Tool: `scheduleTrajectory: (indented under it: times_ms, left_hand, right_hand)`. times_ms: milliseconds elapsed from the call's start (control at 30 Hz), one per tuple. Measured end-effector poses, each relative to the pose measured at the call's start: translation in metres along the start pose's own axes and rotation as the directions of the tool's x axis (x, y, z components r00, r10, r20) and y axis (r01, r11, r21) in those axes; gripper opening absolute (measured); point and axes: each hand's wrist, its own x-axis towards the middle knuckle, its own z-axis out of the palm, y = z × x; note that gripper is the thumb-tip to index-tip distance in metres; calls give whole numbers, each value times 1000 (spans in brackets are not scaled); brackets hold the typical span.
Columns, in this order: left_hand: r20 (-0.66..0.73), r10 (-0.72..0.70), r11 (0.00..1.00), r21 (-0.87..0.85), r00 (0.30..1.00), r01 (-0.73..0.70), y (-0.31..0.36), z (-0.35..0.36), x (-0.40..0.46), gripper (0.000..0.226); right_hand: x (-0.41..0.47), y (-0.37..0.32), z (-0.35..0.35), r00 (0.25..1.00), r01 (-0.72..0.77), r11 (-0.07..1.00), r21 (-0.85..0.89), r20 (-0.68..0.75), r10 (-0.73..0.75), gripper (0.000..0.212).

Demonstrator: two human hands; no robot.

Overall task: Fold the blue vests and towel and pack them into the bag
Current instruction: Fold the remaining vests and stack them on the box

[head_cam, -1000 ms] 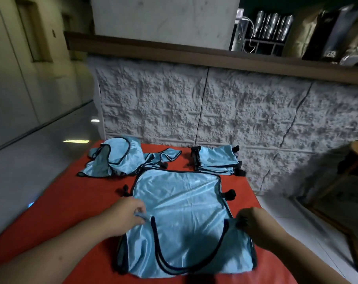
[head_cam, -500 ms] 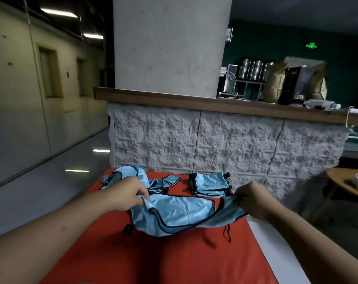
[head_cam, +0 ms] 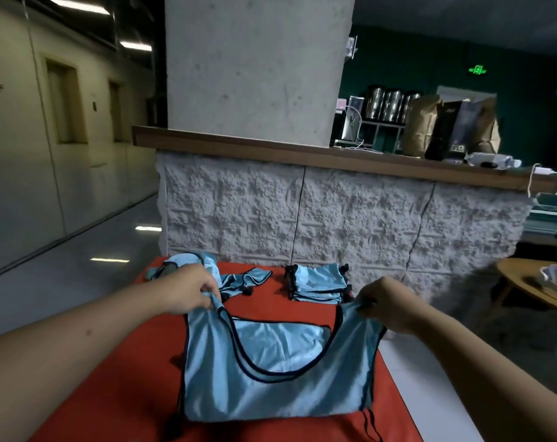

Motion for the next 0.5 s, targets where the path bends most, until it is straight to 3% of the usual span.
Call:
scheduleTrajectory:
  times_ms: [133,267,500]
  left_hand:
    - [-28,-66,990,-124,997,62,-32,52,53,34]
    - [-23,-84,976,-205,996,77,-56,108,107,16]
    - [32,-156,975,-153,987,159,-98,197,188,5]
  right_hand:
    - [50,19,49,1000,-29,1000,12,8,29,19]
    - [105,37,104,999,-47,999,3,22,47,21]
    - [190,72,200,986,-105,993,46,137,97,21]
